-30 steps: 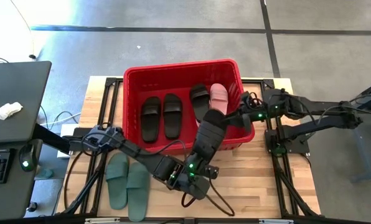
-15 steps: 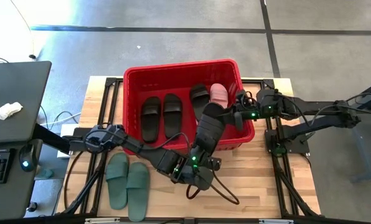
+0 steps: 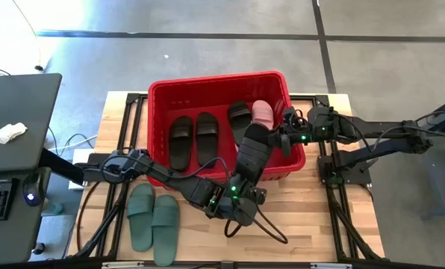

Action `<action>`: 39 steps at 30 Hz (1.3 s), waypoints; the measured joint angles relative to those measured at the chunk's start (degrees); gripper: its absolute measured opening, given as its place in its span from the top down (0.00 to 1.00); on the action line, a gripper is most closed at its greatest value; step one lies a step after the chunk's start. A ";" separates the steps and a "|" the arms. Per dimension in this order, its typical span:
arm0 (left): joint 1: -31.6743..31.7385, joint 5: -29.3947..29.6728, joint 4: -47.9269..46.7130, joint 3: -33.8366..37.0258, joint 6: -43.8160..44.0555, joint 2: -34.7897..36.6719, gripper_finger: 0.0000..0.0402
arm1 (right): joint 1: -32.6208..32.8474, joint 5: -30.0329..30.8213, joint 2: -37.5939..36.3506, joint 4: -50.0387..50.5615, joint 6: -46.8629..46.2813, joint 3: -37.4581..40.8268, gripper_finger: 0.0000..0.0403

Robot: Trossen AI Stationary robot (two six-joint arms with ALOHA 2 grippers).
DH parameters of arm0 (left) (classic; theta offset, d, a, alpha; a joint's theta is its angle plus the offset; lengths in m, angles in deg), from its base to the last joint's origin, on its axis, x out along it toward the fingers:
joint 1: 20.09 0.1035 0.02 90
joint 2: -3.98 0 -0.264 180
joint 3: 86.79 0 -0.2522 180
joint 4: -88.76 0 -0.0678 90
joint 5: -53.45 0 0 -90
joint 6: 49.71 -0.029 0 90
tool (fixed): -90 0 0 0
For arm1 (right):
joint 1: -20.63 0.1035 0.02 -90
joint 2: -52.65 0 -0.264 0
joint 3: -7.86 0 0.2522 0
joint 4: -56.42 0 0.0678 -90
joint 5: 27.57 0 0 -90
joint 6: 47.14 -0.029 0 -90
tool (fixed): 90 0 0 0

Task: Pick and place slides into bin
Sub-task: Stack the black slipper on top of the pink slipper in the red bin

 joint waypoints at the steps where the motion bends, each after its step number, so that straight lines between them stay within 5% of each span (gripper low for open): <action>1: -0.02 -0.05 -0.04 0.00 0.05 0.00 0.97 | 0.00 0.00 0.00 -0.18 0.31 0.00 0.89; 4: -0.04 -0.38 -0.12 0.01 0.00 0.00 0.93 | 0.00 -0.14 -0.02 -0.30 1.96 0.00 0.96; 14: -0.77 -2.79 0.40 -0.07 2.74 -0.02 0.72 | 0.04 -0.22 -0.02 -0.63 4.88 0.00 0.96; 26: -2.52 3.84 0.28 -0.17 4.44 -0.02 0.39 | -0.07 0.41 -0.20 -2.53 6.15 0.00 0.96; 39: -8.07 8.92 -0.15 -0.22 4.59 0.34 0.38 | -5.95 0.15 -5.22 6.49 12.43 -1.78 0.96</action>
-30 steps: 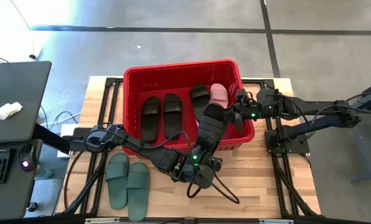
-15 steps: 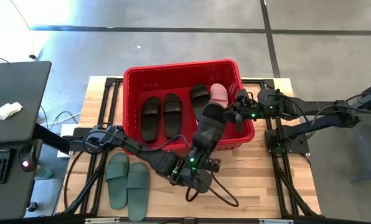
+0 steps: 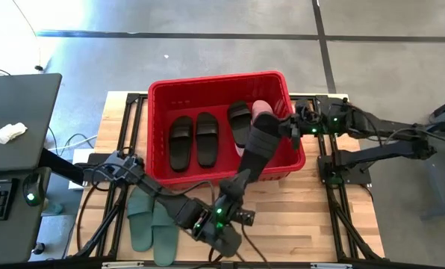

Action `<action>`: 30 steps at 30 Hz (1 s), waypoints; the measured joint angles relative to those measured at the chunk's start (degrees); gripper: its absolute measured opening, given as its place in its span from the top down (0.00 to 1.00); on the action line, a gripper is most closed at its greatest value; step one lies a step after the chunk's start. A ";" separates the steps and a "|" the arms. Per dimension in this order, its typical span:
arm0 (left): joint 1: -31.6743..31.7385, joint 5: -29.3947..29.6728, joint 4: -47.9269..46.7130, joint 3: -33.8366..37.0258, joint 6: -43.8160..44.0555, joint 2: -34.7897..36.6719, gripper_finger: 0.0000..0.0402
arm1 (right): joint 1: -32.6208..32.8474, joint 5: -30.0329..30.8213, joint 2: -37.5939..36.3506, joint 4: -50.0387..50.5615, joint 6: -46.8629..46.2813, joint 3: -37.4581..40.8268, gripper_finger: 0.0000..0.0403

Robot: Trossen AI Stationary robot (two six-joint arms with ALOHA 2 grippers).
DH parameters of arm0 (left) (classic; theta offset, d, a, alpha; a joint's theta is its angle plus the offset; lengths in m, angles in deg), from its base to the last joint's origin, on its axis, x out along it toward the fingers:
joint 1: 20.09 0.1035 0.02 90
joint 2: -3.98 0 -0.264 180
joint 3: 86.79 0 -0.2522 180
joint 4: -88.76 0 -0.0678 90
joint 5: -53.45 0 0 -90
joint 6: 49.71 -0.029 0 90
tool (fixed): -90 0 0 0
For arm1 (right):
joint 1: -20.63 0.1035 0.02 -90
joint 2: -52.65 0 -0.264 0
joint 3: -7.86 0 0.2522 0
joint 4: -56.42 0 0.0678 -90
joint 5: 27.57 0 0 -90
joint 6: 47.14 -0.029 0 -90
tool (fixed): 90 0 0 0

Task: Pick and place slides into bin
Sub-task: Stack the black slipper on top of the pink slipper in the red bin

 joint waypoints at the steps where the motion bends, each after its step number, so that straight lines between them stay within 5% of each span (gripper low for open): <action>1: -0.37 0.49 0.09 0.00 0.08 0.27 0.39 | -0.33 0.10 0.00 2.14 1.27 -1.49 0.96; 11: -0.93 -1.47 0.02 -0.02 5.60 6.61 0.46 | -4.33 7.49 4.57 24.85 17.03 -23.52 0.96; 19: 0.11 -7.62 -7.25 -0.04 10.25 12.45 0.51 | -12.22 -0.14 16.23 39.22 23.99 -40.68 0.96; 25: 6.32 -26.63 -27.37 -0.04 30.37 18.69 0.55 | -19.70 -10.76 27.76 47.23 26.59 -50.57 0.96; 30: 12.93 -37.59 -34.60 -0.04 32.30 20.95 0.59 | -26.49 -14.05 36.94 53.22 28.08 -56.23 0.96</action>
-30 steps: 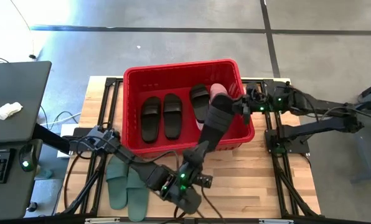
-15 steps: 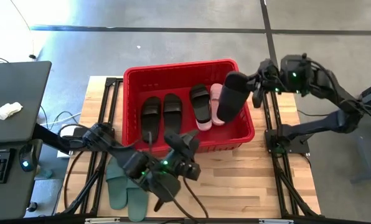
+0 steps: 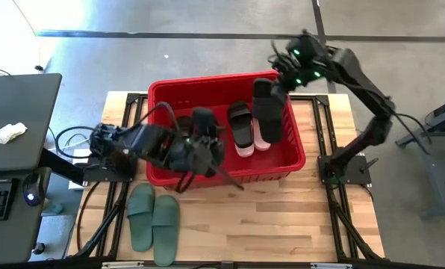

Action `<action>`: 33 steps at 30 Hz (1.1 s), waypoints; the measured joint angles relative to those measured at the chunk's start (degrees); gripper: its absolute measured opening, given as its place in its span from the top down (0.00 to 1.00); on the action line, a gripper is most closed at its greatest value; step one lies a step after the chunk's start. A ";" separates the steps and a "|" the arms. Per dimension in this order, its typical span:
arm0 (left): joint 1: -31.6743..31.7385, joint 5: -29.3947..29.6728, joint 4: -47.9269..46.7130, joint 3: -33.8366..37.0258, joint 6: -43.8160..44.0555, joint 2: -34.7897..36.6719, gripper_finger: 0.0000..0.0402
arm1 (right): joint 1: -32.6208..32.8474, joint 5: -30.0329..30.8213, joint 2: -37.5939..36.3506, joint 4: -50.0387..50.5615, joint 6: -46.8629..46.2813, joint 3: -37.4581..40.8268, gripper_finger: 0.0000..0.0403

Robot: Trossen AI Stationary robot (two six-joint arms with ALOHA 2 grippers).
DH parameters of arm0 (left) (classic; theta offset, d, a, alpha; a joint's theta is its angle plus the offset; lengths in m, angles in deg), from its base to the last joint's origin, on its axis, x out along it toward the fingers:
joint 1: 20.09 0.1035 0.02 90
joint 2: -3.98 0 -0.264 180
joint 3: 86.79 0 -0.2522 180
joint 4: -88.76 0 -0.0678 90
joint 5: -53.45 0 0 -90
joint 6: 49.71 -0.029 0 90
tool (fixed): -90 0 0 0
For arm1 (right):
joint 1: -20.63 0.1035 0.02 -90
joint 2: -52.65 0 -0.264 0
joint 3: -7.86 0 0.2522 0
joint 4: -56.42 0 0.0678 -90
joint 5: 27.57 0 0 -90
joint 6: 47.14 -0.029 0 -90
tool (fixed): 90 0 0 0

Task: Pick and place slides into bin
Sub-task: Stack the black slipper on top of the pink slipper in the red bin

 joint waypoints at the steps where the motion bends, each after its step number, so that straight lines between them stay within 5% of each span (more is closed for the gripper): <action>1: 1.01 -0.72 -0.44 0.00 -1.36 0.19 0.60 | -1.44 -1.48 1.67 0.10 -0.29 -0.39 0.96; 9: 10.98 -10.95 -6.19 0.11 -10.59 1.74 0.68 | -9.54 -10.81 12.09 1.43 -2.15 -0.70 0.96; 22: 28.55 -49.83 2.53 3.38 -23.31 3.57 0.88 | -14.52 -13.04 19.46 7.83 -1.59 -0.70 0.96; 33: 34.21 -58.19 7.71 15.70 -21.48 3.47 0.99 | -16.79 -13.86 25.03 7.80 1.92 -0.70 0.97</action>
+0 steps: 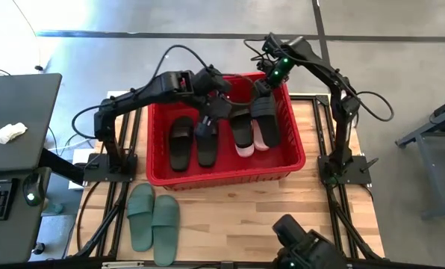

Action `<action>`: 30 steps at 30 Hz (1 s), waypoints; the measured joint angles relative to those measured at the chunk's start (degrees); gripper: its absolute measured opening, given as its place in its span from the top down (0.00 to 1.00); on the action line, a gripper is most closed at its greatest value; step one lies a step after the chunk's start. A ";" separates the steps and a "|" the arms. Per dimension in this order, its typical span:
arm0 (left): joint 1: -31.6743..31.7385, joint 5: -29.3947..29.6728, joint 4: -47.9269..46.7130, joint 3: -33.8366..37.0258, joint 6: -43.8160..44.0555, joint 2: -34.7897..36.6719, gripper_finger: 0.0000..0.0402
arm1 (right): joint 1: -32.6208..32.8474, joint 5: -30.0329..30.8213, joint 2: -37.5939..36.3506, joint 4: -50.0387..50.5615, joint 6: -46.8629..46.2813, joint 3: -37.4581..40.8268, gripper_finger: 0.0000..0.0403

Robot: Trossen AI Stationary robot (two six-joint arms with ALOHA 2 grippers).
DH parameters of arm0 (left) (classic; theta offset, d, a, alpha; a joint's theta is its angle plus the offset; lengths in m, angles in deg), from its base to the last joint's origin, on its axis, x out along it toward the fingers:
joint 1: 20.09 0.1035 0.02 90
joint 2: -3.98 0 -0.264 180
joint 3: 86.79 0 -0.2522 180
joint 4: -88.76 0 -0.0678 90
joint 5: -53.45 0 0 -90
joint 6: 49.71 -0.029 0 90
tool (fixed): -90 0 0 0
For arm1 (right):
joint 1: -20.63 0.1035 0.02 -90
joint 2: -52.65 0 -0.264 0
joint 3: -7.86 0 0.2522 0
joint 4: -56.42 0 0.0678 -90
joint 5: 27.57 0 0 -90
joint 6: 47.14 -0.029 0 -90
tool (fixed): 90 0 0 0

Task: Pick and place slides into bin
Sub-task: Stack the black slipper on top of the pink slipper in the red bin

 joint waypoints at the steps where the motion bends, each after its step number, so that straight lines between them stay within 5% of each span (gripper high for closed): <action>1: -0.06 -0.01 0.67 1.02 0.15 0.00 0.98 | -0.24 0.10 0.54 -0.02 0.02 0.00 0.97; 30: 0.62 0.65 6.15 13.38 -2.00 -0.02 1.00 | -0.56 4.43 4.41 -1.60 -8.46 -0.07 0.93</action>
